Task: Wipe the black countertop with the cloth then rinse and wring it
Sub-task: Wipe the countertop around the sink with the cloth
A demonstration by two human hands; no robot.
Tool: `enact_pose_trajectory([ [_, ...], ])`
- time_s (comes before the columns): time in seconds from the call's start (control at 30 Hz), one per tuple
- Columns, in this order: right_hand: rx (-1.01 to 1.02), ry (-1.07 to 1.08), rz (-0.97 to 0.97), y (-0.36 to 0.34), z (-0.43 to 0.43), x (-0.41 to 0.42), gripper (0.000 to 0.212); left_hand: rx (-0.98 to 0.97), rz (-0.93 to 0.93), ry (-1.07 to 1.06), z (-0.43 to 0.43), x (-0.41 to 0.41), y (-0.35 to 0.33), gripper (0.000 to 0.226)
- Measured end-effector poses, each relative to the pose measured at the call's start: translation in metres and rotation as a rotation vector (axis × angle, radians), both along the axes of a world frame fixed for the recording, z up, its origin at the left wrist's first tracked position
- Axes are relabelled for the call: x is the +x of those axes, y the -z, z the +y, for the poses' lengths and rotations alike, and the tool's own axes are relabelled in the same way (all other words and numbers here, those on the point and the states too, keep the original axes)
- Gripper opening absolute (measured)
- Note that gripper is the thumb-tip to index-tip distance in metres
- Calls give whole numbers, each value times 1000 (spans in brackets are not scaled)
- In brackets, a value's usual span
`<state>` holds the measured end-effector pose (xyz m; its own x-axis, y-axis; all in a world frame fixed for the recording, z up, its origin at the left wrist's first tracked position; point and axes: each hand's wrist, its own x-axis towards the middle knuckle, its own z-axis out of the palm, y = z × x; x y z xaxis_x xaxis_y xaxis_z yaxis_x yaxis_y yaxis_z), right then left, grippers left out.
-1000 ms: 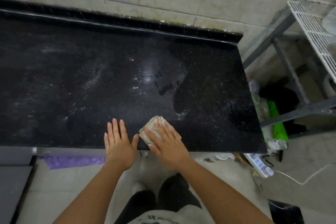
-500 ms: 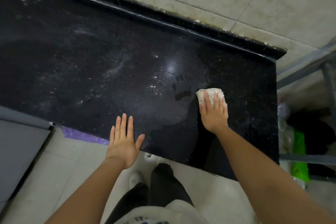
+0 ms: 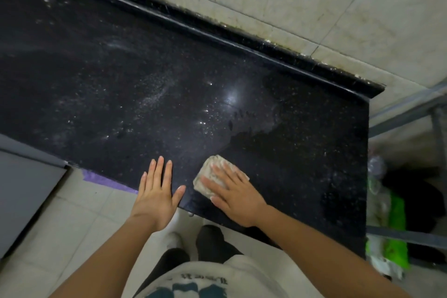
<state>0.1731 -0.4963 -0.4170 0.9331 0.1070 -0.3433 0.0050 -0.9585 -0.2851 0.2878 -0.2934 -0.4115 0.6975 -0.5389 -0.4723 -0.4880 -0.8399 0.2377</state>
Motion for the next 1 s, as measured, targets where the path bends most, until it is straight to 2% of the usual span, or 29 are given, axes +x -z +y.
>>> enact_pose_trajectory([
  [0.07, -65, -102, -51, 6, -26, -8, 50, -9, 4, 1, 0, 0, 0, 76],
  [0.1, -117, -58, -65, 7, -40, -9, 51, -5, 0, 5, 0, 0, 0, 79],
  [0.23, -184, 426, -16, 2, -93, 0, 66, 8, -1, 2, 0, 1, 3, 82],
  [0.37, -126, 945, -3, 1, -114, 35, 54, 3, -2, 2, 2, 1, 7, 83],
  [0.47, -47, 1110, 4, 3, -83, 67, 54, 17, -10, 4, 2, 1, 9, 82],
  [0.53, -43, 995, 6, 2, -52, 81, 55, 20, -11, 1, 1, 1, 9, 83],
  [0.7, 19, 404, -14, 2, 25, 87, 55, -1, -8, 2, 2, 1, 8, 84],
  [0.83, -42, 77, -22, 2, 7, 80, 54, -13, -9, -5, 2, 1, 9, 81],
  [0.9, -72, 22, -16, 3, -21, 71, 61, -11, -12, -4, 2, 1, 9, 83],
  [1.0, -179, 214, 20, 6, -68, 52, 78, -6, -19, -11, 1, 0, 10, 86],
])
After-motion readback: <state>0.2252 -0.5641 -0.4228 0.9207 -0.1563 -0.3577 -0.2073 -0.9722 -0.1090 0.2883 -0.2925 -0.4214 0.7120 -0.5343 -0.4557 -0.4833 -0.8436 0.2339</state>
